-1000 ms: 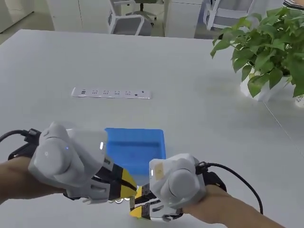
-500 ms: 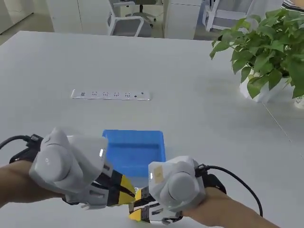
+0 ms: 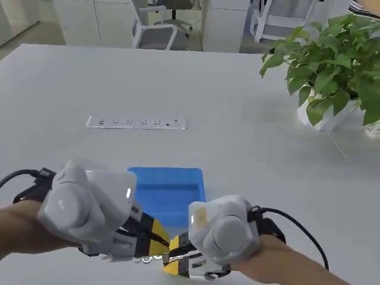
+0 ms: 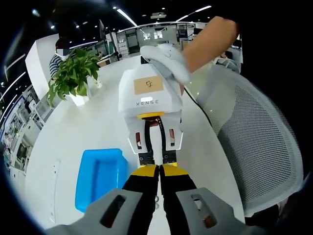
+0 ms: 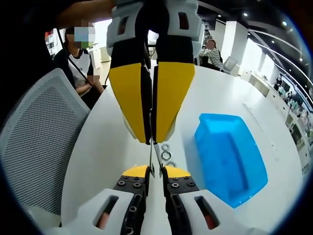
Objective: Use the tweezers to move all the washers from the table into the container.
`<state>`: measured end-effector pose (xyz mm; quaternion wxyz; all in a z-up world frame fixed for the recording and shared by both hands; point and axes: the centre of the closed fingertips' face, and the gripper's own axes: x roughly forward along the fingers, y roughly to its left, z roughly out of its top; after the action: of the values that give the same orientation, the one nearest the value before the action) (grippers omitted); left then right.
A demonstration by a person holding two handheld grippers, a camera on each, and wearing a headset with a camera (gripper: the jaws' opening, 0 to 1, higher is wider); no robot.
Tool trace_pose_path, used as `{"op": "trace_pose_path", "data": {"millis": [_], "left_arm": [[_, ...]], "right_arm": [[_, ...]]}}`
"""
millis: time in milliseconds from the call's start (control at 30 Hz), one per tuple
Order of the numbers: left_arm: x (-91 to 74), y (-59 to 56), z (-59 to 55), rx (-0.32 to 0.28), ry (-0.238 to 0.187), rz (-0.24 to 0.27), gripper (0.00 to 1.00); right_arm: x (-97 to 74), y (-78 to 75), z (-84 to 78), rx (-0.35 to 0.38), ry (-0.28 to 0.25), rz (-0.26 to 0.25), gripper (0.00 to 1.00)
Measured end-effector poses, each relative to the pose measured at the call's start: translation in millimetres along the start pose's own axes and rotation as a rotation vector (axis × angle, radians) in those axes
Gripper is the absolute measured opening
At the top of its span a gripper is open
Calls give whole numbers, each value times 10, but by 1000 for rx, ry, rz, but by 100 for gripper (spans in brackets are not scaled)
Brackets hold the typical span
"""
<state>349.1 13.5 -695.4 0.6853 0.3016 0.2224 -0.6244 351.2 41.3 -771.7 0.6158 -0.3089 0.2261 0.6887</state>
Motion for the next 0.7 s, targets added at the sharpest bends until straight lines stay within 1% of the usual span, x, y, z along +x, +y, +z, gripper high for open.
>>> {"op": "trace_pose_path", "data": {"millis": [467,700], "left_arm": [[69,131,60,24,-11,-11,6],[123,177,60,31,-14,-17,6]], "right_arm": [[-80,-134,-73,14,2,-36,13],[-89,-177,-129,20,14,-42,13]]}}
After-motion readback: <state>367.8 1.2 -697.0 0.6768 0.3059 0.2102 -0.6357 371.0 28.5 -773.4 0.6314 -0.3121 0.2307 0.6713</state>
